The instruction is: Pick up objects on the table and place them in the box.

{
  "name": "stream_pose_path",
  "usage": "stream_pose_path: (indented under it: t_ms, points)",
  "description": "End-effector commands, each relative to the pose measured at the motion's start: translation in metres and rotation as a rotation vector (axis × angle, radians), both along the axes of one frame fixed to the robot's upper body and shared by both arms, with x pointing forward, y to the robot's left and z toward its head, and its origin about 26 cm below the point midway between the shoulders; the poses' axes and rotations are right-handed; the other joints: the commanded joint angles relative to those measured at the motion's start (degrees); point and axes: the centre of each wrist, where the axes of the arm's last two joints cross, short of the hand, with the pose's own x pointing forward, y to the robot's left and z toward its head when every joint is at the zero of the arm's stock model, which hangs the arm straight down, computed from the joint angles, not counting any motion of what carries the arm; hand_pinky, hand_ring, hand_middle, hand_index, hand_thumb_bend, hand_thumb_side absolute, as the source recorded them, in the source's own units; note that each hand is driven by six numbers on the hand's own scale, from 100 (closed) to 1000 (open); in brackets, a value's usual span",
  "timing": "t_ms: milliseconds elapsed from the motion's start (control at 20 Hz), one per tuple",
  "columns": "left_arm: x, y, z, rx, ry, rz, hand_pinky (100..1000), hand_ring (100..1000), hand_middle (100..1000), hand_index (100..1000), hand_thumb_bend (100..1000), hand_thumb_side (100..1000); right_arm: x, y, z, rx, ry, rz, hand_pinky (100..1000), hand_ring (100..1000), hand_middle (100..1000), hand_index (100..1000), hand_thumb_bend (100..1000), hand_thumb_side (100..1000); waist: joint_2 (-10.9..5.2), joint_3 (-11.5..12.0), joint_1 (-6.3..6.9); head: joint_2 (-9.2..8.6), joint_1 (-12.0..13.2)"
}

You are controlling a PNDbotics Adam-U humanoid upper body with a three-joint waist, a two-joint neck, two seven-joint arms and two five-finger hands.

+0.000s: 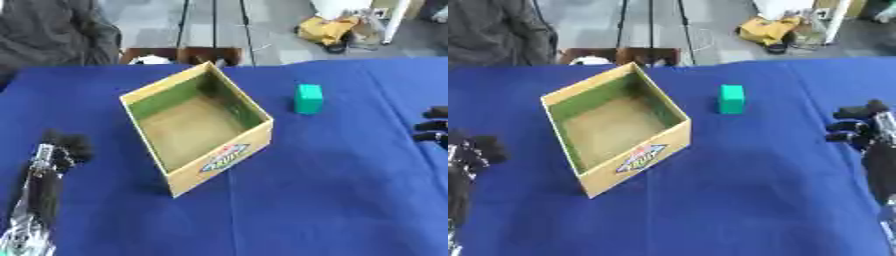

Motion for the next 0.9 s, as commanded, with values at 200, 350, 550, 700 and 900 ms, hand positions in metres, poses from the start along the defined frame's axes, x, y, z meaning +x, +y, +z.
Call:
stream_pose_path:
  t_ms: [200, 350, 550, 700, 900]
  points:
    - [0.001, 0.003, 0.006, 0.013, -0.017, 0.003, 673, 605, 563, 685, 407, 1000, -0.001, -0.002, 0.014, -0.031, -0.039, 0.006, 575, 606, 621, 668, 100, 824, -0.86, -0.1, -0.12, -0.28, -0.1]
    - [0.001, 0.003, 0.006, 0.013, -0.017, 0.003, 674, 605, 563, 685, 407, 1000, -0.001, -0.001, 0.014, -0.031, -0.040, 0.007, 575, 606, 621, 668, 100, 824, -0.84, 0.0, -0.15, -0.30, -0.1]
    - [0.001, 0.003, 0.006, 0.013, -0.018, 0.003, 673, 605, 562, 685, 407, 1000, 0.000, -0.002, 0.015, -0.036, -0.041, 0.008, 575, 607, 621, 668, 100, 821, -0.81, 0.0, -0.21, -0.34, -0.1]
    - [0.001, 0.003, 0.006, 0.015, -0.018, 0.002, 673, 605, 562, 685, 407, 1000, 0.001, -0.004, 0.020, -0.067, -0.046, 0.016, 575, 607, 622, 671, 100, 811, -0.81, 0.0, -0.30, -0.33, -0.1]
    - [0.001, 0.003, 0.006, 0.020, -0.015, -0.001, 673, 604, 562, 685, 407, 1000, 0.011, -0.012, 0.048, -0.182, -0.093, 0.041, 576, 608, 628, 676, 100, 762, -1.06, 0.4, -0.62, -0.22, -0.2]
